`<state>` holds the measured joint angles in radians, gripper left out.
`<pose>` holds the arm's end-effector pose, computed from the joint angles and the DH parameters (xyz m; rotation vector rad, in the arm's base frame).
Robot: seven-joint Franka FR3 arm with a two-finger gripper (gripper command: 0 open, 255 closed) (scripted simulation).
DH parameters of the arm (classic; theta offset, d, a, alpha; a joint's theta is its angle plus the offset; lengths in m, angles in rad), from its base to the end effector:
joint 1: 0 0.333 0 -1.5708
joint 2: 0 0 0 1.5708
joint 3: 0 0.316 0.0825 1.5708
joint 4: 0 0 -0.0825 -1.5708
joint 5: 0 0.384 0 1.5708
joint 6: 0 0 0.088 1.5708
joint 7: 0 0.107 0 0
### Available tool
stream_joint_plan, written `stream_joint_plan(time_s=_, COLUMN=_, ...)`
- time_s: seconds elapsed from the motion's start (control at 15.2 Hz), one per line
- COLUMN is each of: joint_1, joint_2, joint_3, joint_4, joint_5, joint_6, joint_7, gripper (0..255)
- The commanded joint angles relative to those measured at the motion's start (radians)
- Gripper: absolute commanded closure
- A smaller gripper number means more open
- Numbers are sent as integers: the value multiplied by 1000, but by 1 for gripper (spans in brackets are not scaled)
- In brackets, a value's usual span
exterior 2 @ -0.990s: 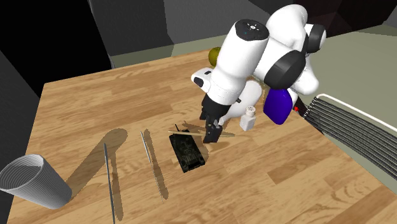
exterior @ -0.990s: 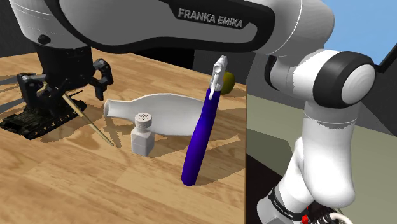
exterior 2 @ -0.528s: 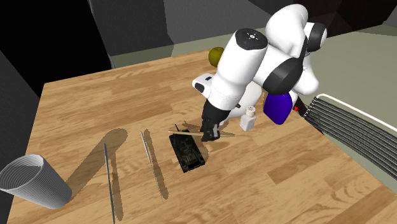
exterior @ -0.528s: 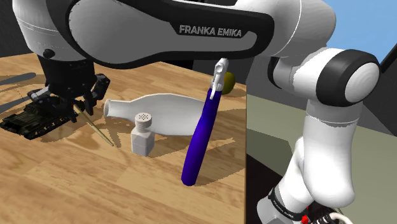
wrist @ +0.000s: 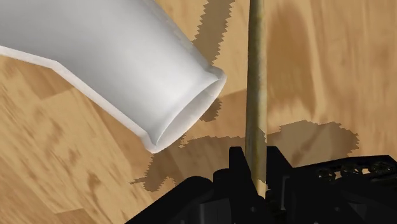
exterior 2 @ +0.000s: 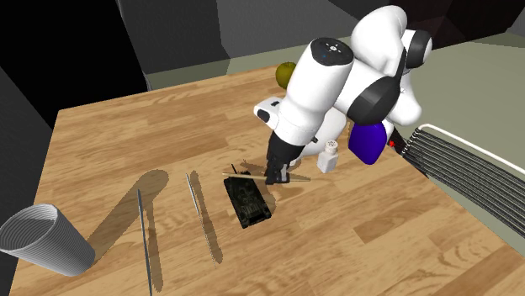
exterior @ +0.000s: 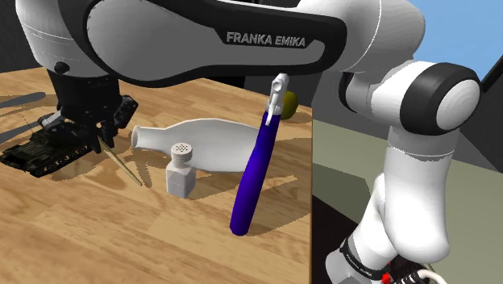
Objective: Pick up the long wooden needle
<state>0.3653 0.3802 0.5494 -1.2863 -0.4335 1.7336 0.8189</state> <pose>0.4908 0.4608 0.5715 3.0470 0.1472 0.3945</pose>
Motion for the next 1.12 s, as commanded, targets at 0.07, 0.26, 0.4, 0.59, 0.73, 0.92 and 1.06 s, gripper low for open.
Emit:
stream_joint_plan(time_s=0.07, joint_1=6, joint_2=10, joint_3=-1, joint_4=28, joint_5=-3, joint_6=-27, joint_7=-6, gripper=255)
stream_joint_plan(time_s=0.26, joint_1=20, joint_2=24, joint_3=-2, joint_4=88, joint_5=-8, joint_6=-74, joint_7=-16, gripper=255)
stream_joint_plan(time_s=0.4, joint_1=31, joint_2=35, joint_3=-3, joint_4=132, joint_5=-14, joint_6=-106, joint_7=-23, gripper=255)
stream_joint_plan(time_s=0.59, joint_1=51, joint_2=56, joint_3=-4, joint_4=206, joint_5=-24, joint_6=-158, joint_7=-34, gripper=255)
stream_joint_plan(time_s=0.73, joint_1=68, joint_2=73, joint_3=-7, joint_4=261, joint_5=-33, joint_6=-195, joint_7=-42, gripper=255)
stream_joint_plan(time_s=0.92, joint_1=99, joint_2=108, joint_3=-12, joint_4=359, joint_5=-51, joint_6=-257, joint_7=-56, gripper=255)
stream_joint_plan(time_s=1.06, joint_1=101, joint_2=109, joint_3=-13, joint_4=364, joint_5=-52, joint_6=-260, joint_7=-57, gripper=255)
